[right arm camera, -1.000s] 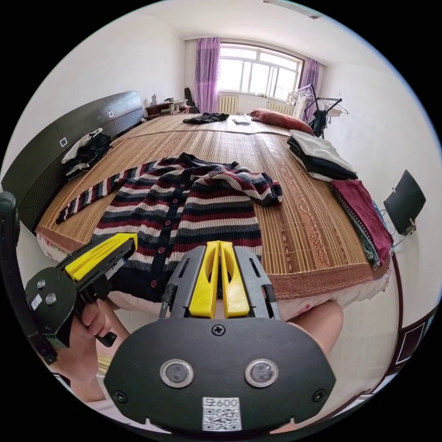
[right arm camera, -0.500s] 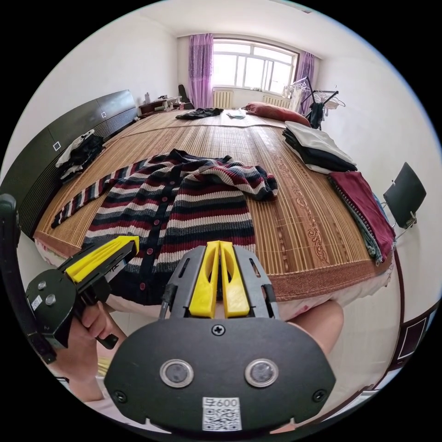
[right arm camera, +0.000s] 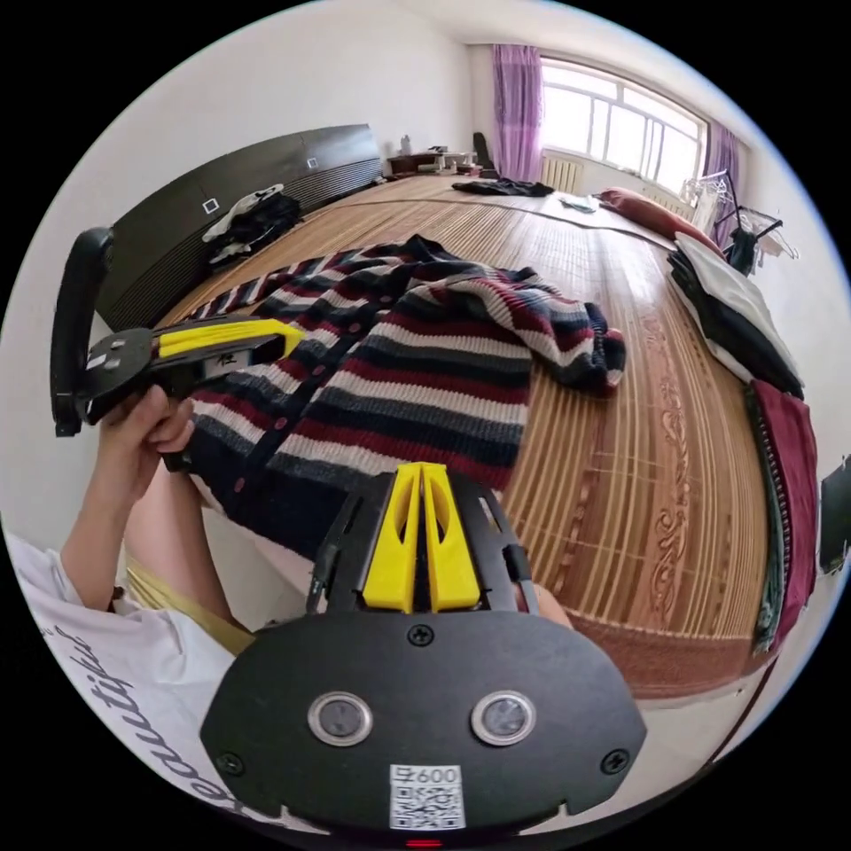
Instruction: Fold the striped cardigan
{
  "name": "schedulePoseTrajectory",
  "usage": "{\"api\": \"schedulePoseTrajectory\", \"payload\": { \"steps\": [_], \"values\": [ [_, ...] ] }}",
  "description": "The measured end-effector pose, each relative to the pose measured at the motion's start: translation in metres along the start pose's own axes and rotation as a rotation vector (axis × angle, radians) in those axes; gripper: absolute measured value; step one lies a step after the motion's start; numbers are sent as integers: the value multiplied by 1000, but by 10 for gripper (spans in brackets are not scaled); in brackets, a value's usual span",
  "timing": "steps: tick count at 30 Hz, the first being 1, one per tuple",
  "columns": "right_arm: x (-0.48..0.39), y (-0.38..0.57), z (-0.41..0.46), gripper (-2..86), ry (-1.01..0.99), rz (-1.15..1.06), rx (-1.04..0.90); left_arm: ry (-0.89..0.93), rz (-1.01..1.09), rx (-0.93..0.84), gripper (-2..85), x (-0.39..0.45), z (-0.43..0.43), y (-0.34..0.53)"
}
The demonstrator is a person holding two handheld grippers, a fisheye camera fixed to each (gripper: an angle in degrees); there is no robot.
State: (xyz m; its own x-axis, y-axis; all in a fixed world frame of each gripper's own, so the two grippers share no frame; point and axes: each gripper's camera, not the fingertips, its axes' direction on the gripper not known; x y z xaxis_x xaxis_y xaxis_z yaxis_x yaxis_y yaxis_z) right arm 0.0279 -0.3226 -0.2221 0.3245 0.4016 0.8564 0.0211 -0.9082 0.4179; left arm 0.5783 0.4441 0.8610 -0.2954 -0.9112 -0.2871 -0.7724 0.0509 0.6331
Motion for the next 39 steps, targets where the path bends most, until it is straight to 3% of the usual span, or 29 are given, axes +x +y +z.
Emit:
{"api": "schedulePoseTrajectory", "payload": {
  "steps": [2,4,7,9,11,13,14,16,19,22,27,30,32,33,35,37,39],
  "values": [
    [41,-20,-7,-8,-6,-6,48,64,105,54,7,8,-1,-18],
    [73,-37,-17,-7,12,-30,135,-47,25,81,7,10,6,-42],
    [121,-72,-44,-4,252,-67,376,-103,79,298,5,23,13,-89],
    [153,-114,-37,2,369,-83,346,-102,155,353,6,31,25,-121],
    [208,-188,10,52,252,-87,-7,-89,196,257,6,36,61,-169],
    [243,-220,63,80,37,-107,-195,-89,229,-6,5,39,142,-238],
    [257,-234,94,80,-60,-164,-241,-91,253,-53,5,40,165,-253],
    [285,-249,105,71,-166,-147,-131,-177,316,-217,4,41,236,-293],
    [333,-276,121,56,-328,-10,-138,-399,214,-141,1,31,289,-351],
    [357,-259,116,52,-456,124,-26,-481,158,-108,1,27,302,-366],
    [357,-260,93,22,-385,108,62,-494,161,-16,2,31,290,-379],
    [365,-238,23,1,-474,211,319,-456,159,23,4,29,279,-382],
    [360,-200,-65,-5,-623,218,716,-470,167,9,5,32,281,-387],
    [353,-187,-86,-6,-597,180,817,-494,177,3,6,35,282,-389],
    [320,-150,-142,-7,-226,212,1009,-529,199,-4,6,40,285,-392],
    [303,-163,-146,-5,-23,193,915,-553,211,-2,7,42,285,-395],
    [291,-197,-117,-2,-50,8,709,-545,202,-2,8,38,283,-398]
  ]
}}
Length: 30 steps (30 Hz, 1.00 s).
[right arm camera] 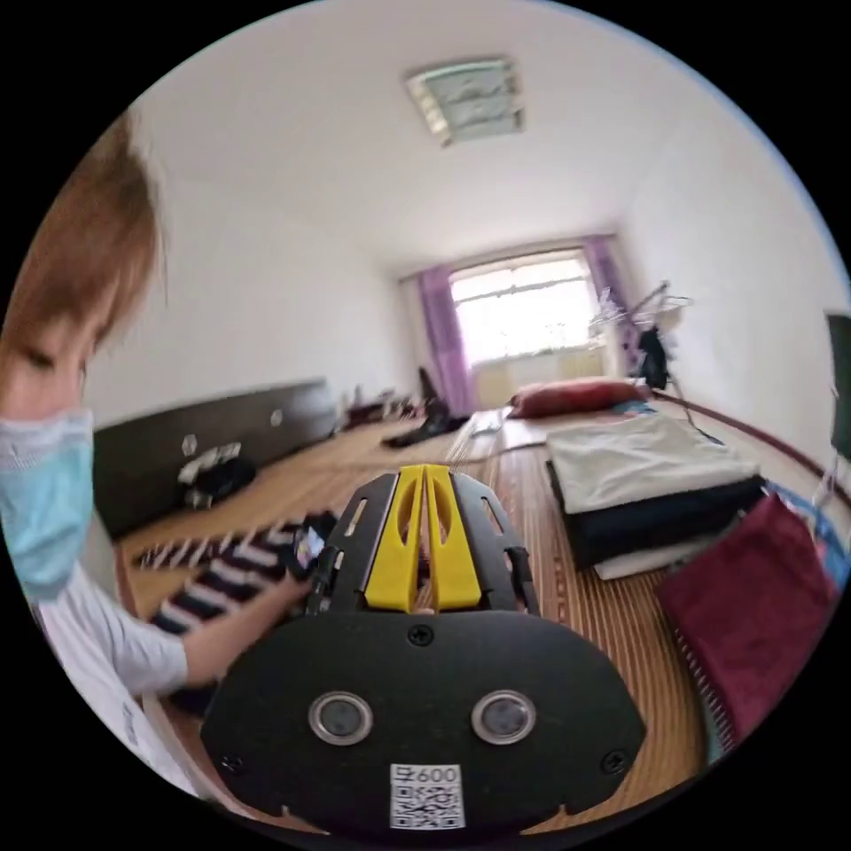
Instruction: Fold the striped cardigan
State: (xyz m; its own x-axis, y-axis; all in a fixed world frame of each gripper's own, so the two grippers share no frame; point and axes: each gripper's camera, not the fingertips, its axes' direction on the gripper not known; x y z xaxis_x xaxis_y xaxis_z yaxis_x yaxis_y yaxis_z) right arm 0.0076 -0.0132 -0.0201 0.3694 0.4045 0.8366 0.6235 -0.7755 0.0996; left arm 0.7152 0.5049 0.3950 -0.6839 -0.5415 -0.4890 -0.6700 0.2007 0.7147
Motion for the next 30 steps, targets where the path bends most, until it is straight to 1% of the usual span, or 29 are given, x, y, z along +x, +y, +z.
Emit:
{"api": "schedulePoseTrajectory", "payload": {
  "steps": [2,3,4,5,6,7,8,10,13,15,17,18,19,20,21,22,23,25,27,28,29,30],
  "values": [
    [-22,17,93,17,-202,-226,-400,14,-15,5,10,-7,0,-1],
    [-26,25,117,29,-216,-244,-490,14,-23,10,12,-11,0,-1],
    [-36,39,159,44,-197,-268,-629,4,-23,19,14,-13,0,-1],
    [-48,55,187,51,-148,-307,-704,-5,-27,24,16,-14,-1,0],
    [-54,62,198,55,-106,-329,-736,-16,-41,40,19,-18,-3,1],
    [-67,72,216,65,0,-387,-790,-16,-53,50,22,-22,-4,1],
    [-81,77,222,69,59,-442,-769,0,-76,76,29,-32,-8,3],
    [-94,80,225,78,105,-475,-727,42,-55,107,81,-46,-18,2],
    [-93,80,234,88,108,-433,-722,33,-54,99,129,-65,-38,-5],
    [-96,81,238,87,118,-423,-720,58,-22,164,154,-83,-74,-9],
    [-102,85,243,86,134,-434,-728,180,15,267,161,-94,-99,-4],
    [-104,86,244,86,130,-441,-729,291,60,349,167,-97,-110,-1],
    [-108,88,245,87,137,-448,-726,351,97,391,171,-96,-112,2],
    [-110,91,245,87,142,-454,-724,459,182,444,180,-88,-112,6],
    [-111,91,246,87,143,-452,-724,543,288,423,184,-75,-105,6],
    [-110,92,247,88,142,-442,-727,577,375,370,183,-60,-98,3],
    [-110,93,247,88,140,-436,-726,572,401,352,175,-54,-94,3],
    [-110,96,247,89,140,-434,-726,492,427,362,145,-40,-86,6],
    [-111,99,246,89,145,-441,-727,318,480,392,87,-22,-75,21],
    [-110,101,246,89,146,-442,-727,260,498,395,63,-18,-70,26],
    [-108,102,245,89,142,-437,-727,231,482,395,55,-19,-69,28],
    [-106,103,244,89,140,-433,-727,172,419,406,45,-25,-67,29]
  ]
}}
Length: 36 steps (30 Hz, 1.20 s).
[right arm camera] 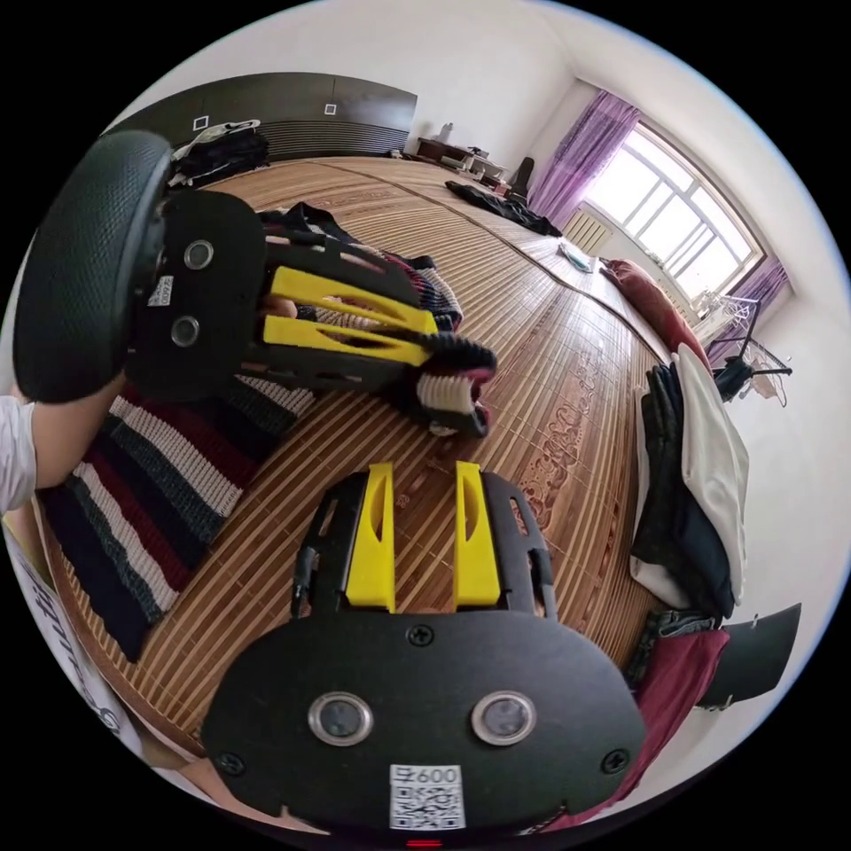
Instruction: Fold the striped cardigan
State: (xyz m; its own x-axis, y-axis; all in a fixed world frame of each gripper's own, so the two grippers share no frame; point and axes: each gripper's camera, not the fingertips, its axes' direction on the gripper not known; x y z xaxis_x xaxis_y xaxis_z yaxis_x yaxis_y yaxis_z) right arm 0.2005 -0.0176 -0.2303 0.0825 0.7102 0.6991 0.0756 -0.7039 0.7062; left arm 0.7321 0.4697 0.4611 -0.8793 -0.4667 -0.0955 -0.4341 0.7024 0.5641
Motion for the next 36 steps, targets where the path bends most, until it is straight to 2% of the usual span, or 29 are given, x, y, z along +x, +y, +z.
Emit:
{"api": "schedulePoseTrajectory", "payload": {
  "steps": [2,5,9,11,13,15,18,20,22,24,26,28,31,34,36],
  "values": [
    [3,6,1,89,-7,5,0,-44,-39,29,38,-11,-6,8],
    [6,15,3,89,-5,7,2,29,-173,123,33,-48,-25,29],
    [21,29,2,94,-30,54,13,279,-493,286,29,-128,-43,81],
    [51,42,-5,168,-260,173,92,328,-535,345,28,-149,-48,102],
    [85,58,-3,192,-484,346,194,282,-518,344,27,-157,-54,113],
    [101,75,8,153,-595,417,251,277,-531,361,26,-166,-60,125],
    [97,81,10,151,-498,460,232,350,-549,427,25,-179,-67,139],
    [83,86,1,146,-391,451,282,378,-561,461,24,-188,-71,147],
    [72,91,-1,132,-373,427,327,420,-590,515,24,-202,-79,161],
    [66,96,4,109,-411,410,354,468,-607,563,25,-213,-83,171],
    [68,107,17,45,-547,412,385,495,-635,603,27,-223,-85,181],
    [78,124,18,6,-628,441,430,467,-683,594,31,-231,-82,188],
    [102,168,-14,-5,-512,570,569,425,-765,591,44,-237,-77,196],
    [112,219,-76,-7,-245,693,734,504,-863,719,75,-250,-83,209],
    [110,235,-119,-8,-115,704,760,492,-833,773,80,-250,-91,207]
  ]
}}
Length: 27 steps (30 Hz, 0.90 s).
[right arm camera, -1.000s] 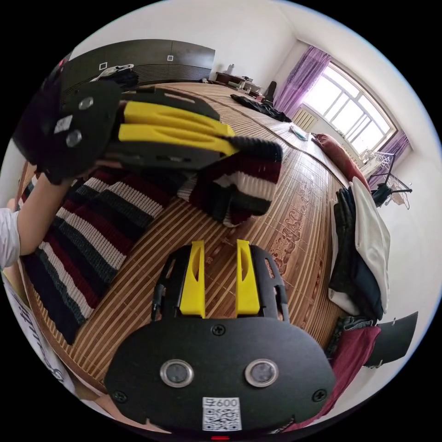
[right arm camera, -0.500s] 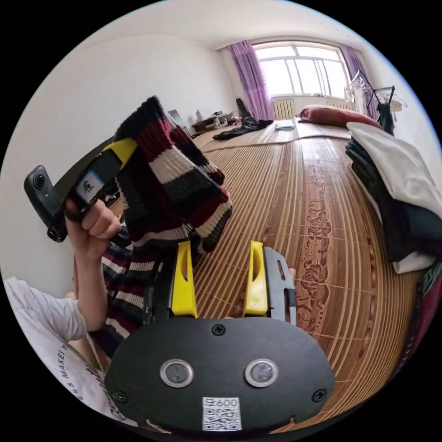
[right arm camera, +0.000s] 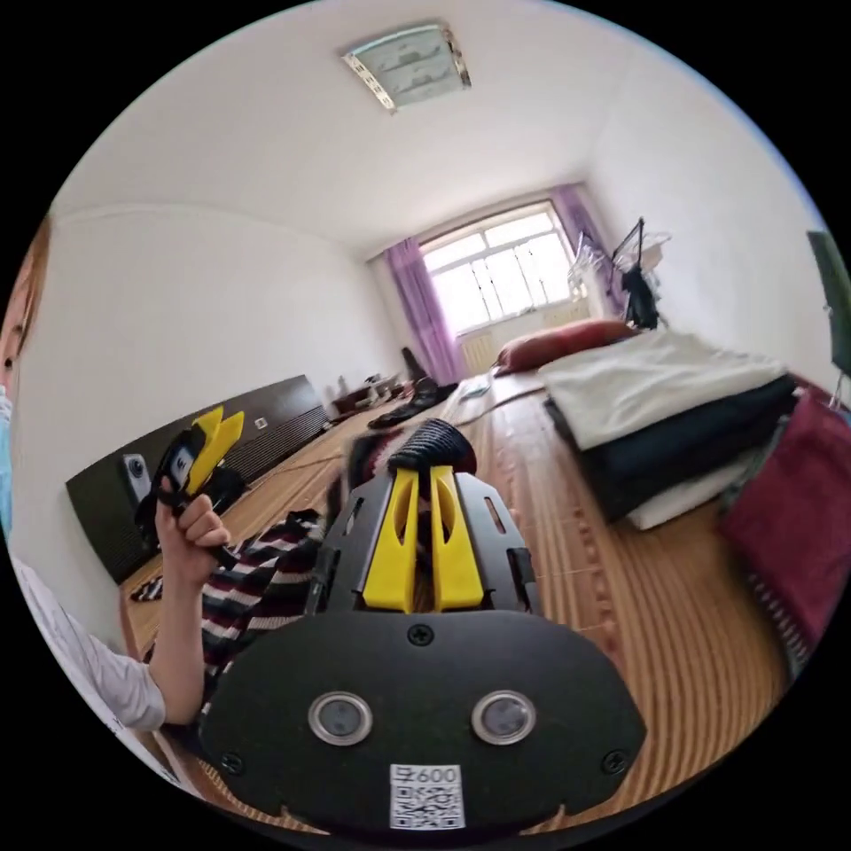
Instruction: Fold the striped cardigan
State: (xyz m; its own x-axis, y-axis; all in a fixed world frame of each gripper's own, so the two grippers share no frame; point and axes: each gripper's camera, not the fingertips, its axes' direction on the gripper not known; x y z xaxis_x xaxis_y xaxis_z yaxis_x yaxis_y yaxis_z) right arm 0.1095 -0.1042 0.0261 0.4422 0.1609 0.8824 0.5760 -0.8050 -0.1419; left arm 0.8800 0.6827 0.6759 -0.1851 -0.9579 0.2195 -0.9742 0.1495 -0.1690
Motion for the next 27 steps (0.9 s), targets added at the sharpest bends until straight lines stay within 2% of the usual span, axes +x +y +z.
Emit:
{"api": "schedulePoseTrajectory", "payload": {
  "steps": [2,7,10,11,12,16,19,21,24,27],
  "values": [
    [-22,-19,-44,-8,113,-101,-2,-56,20,-26,75,7,7,-6],
    [-63,-28,-90,-7,289,-255,-71,-332,5,-278,30,12,69,-6],
    [-71,-29,-86,-5,323,-256,-144,-395,150,-728,13,27,163,20],
    [-74,-27,-85,-4,325,-261,-153,-415,171,-813,12,30,180,28],
    [-76,-27,-84,-4,325,-266,-161,-486,223,-963,10,36,213,46],
    [-88,-25,-86,4,430,-306,-204,-823,533,-1213,6,69,291,113],
    [-83,-20,-106,5,599,-269,-34,-991,607,-1138,4,80,308,130],
    [-77,-19,-105,23,625,-280,-51,-1126,653,-1128,3,81,318,141],
    [-70,-20,-80,101,507,-326,-256,-1266,632,-1143,3,74,326,146],
    [-61,-9,-34,124,333,-375,-501,-1316,620,-1154,3,76,331,144]
  ]
}}
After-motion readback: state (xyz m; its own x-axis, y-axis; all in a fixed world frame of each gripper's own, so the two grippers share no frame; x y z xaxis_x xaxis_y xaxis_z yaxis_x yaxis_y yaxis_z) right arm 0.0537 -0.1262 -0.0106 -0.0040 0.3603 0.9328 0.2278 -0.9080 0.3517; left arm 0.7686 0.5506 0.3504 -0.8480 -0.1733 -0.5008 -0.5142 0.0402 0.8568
